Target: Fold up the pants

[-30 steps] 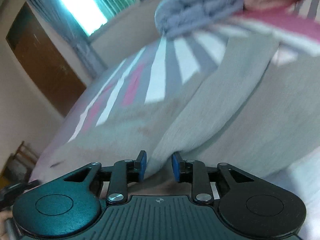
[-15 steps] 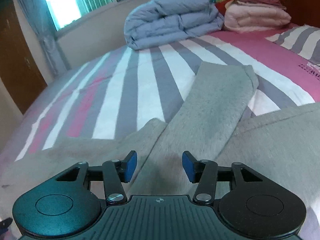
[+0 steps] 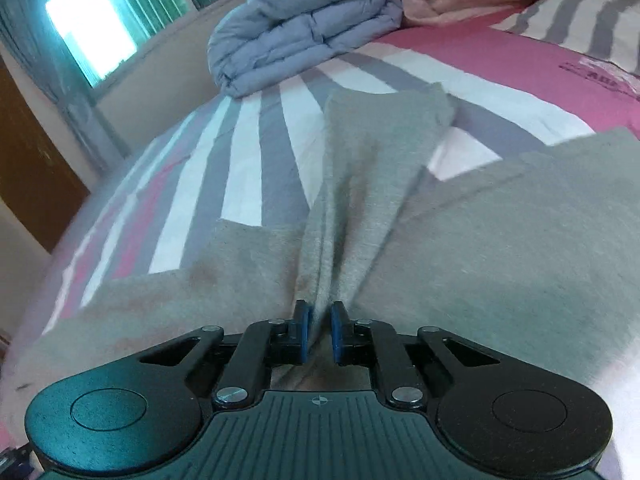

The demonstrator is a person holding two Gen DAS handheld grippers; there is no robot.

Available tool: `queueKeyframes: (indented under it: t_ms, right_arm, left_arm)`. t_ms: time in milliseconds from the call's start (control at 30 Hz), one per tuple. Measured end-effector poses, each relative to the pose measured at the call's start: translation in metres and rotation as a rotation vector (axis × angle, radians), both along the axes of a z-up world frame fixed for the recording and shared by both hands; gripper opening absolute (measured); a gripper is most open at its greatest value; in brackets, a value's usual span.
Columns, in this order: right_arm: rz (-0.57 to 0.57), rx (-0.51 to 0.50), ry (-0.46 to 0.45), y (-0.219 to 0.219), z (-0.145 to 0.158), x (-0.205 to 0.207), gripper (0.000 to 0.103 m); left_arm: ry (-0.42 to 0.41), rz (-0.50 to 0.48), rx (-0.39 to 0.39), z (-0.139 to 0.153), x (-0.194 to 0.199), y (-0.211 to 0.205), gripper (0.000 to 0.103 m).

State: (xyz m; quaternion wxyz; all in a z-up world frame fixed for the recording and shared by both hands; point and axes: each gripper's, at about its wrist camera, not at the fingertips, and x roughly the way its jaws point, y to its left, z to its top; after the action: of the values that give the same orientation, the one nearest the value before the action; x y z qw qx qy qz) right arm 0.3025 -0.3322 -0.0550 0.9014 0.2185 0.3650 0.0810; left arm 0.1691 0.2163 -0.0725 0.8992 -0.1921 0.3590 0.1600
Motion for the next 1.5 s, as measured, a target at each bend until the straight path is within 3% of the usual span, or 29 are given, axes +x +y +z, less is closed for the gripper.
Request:
queueKeyframes:
  t_ms: [133,233,300,367,400,433,500,700,733,767,800,1000,1100,1200,1267,1300,1333,1500]
  right_arm:
    - [-0.011,0.068,-0.098,-0.021,0.017,-0.054,0.004]
    - [0.001,0.034,0.041,-0.03,-0.003,-0.07,0.005]
    - [-0.022,0.056,0.017,-0.038,0.002,-0.076,0.005]
    - [-0.063,0.008,-0.039,-0.04,0.018,-0.075,0.022]
    - [-0.068,-0.004,-0.056,-0.039,0.025,-0.071,0.048]
    - [-0.057,-0.018,-0.083,-0.037,0.031,-0.068,0.052]
    - [-0.025,-0.099,-0.113,-0.026,0.041,-0.057,0.052]
    - [0.091,-0.392,-0.055,0.01,0.029,-0.009,0.052]
    - [0.096,-0.434,-0.042,0.011,0.025,-0.007,0.041]
    - [0.101,-0.446,-0.037,0.01,0.022,-0.006,0.017]
    - [0.096,-0.425,-0.027,0.003,0.022,-0.008,0.004]
    - [-0.052,-0.206,-0.096,-0.058,0.038,-0.06,0.004]
    - [-0.112,-0.08,-0.014,-0.087,0.018,-0.079,0.004]
    - [-0.061,-0.112,0.08,-0.092,-0.015,-0.072,0.008]
    - [-0.033,-0.206,0.011,-0.084,0.001,-0.075,0.028]
    - [-0.017,-0.282,-0.04,-0.076,0.01,-0.078,0.045]
    - [0.016,-0.342,-0.09,-0.068,0.018,-0.078,0.051]
    - [0.206,-0.609,-0.201,-0.02,0.023,-0.059,0.051]
  left_arm:
    - [-0.006,-0.007,0.0,-0.001,-0.001,0.001,0.092]
    - [-0.014,-0.009,-0.002,-0.002,-0.002,0.001,0.092]
    - [-0.015,-0.009,-0.003,-0.002,-0.002,0.001,0.092]
    - [-0.015,-0.007,-0.002,-0.002,-0.002,0.0,0.092]
    - [-0.015,-0.004,-0.002,-0.002,-0.002,0.0,0.092]
    - [-0.014,-0.002,-0.001,-0.002,-0.001,0.0,0.092]
    - [-0.012,0.002,0.0,-0.001,-0.001,-0.001,0.092]
    - [-0.006,0.002,0.004,-0.001,0.0,-0.002,0.092]
    - [-0.005,0.001,0.002,-0.001,0.0,-0.001,0.092]
    - [-0.004,-0.001,0.0,-0.001,0.0,-0.001,0.092]
    - [-0.004,-0.001,-0.002,-0.001,0.0,0.0,0.092]
    - [-0.007,0.006,0.008,-0.002,0.0,-0.002,0.092]
    - [-0.006,0.005,0.013,-0.003,0.001,-0.003,0.092]
    - [0.003,0.003,0.011,-0.002,0.002,-0.003,0.092]
    - [0.003,0.006,0.009,-0.002,0.002,-0.002,0.093]
    - [0.003,0.009,0.012,-0.003,0.003,-0.003,0.094]
    - [0.004,0.013,0.015,-0.003,0.004,-0.004,0.095]
    - [0.013,0.025,0.022,-0.004,0.006,-0.007,0.096]
